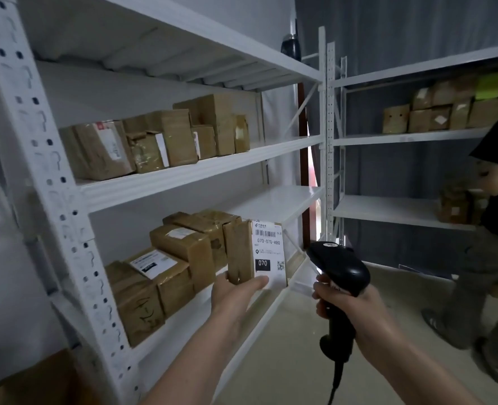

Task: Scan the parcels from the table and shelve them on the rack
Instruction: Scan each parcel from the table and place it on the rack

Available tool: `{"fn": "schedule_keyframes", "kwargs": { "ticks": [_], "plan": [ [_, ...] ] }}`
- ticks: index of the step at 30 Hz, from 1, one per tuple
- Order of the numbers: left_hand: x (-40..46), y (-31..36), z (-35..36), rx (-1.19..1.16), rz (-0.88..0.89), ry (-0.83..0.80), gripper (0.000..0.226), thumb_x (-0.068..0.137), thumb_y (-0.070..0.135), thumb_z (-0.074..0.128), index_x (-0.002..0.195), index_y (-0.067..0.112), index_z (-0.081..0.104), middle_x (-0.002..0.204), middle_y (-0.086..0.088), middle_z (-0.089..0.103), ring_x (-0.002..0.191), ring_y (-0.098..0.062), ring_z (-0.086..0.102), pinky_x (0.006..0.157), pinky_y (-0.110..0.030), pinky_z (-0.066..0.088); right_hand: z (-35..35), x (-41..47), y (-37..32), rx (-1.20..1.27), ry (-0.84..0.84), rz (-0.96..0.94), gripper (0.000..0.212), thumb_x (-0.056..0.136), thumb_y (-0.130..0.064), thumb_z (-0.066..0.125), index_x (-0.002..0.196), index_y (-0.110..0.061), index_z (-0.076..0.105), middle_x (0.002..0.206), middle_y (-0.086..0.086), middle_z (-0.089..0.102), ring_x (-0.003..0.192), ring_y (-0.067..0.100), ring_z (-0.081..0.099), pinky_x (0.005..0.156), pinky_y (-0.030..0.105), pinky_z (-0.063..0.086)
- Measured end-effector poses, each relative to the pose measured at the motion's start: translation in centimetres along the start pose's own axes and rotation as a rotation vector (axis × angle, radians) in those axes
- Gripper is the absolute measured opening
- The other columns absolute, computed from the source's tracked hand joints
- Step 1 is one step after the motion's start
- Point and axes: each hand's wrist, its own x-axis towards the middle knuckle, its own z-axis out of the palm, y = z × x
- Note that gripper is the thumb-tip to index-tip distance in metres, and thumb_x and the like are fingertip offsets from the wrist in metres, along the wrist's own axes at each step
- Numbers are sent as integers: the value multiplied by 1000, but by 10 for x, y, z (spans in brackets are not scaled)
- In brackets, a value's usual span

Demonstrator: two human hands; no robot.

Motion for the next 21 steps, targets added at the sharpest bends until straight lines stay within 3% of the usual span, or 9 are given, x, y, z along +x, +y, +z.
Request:
{"fn": "schedule_keyframes", "kwargs": {
  "ticks": [3, 10, 17, 21],
  "plan": [
    [35, 13, 19, 57, 74, 7, 42, 65, 18, 86, 103, 18, 68, 95, 3, 74, 89, -15, 69, 84, -33, 55, -5, 35, -1, -18, -15, -15, 17, 77, 3, 73, 93, 3, 68, 85, 22, 70, 72, 30, 64, 70, 38, 56],
    [129, 46, 62, 143, 190, 45, 46, 59, 33, 87, 98, 25, 63, 88, 11, 70, 81, -11, 66, 76, -30, 54, -5, 140, -16, -28, -17, -56, 23, 76, -2, 75, 98, 0, 69, 97, 21, 71, 88, 36, 70, 74, 40, 58],
    [213, 97, 97, 290, 371, 69, 70, 61, 47, 85, 118, 26, 48, 111, 10, 55, 93, -5, 54, 60, -15, 40, 24, 247, -49, 16, -40, -151, 30, 79, 0, 72, 108, -7, 69, 100, 9, 74, 95, 26, 71, 77, 37, 57],
    [242, 124, 122, 349, 476, 90, 75, 68, 56, 79, 126, 30, 39, 119, 13, 50, 98, -5, 47, 70, -19, 42, 31, 290, -61, 21, -57, -213, 33, 80, -2, 71, 111, -15, 68, 107, 1, 73, 105, 22, 67, 90, 41, 53]
  ]
}}
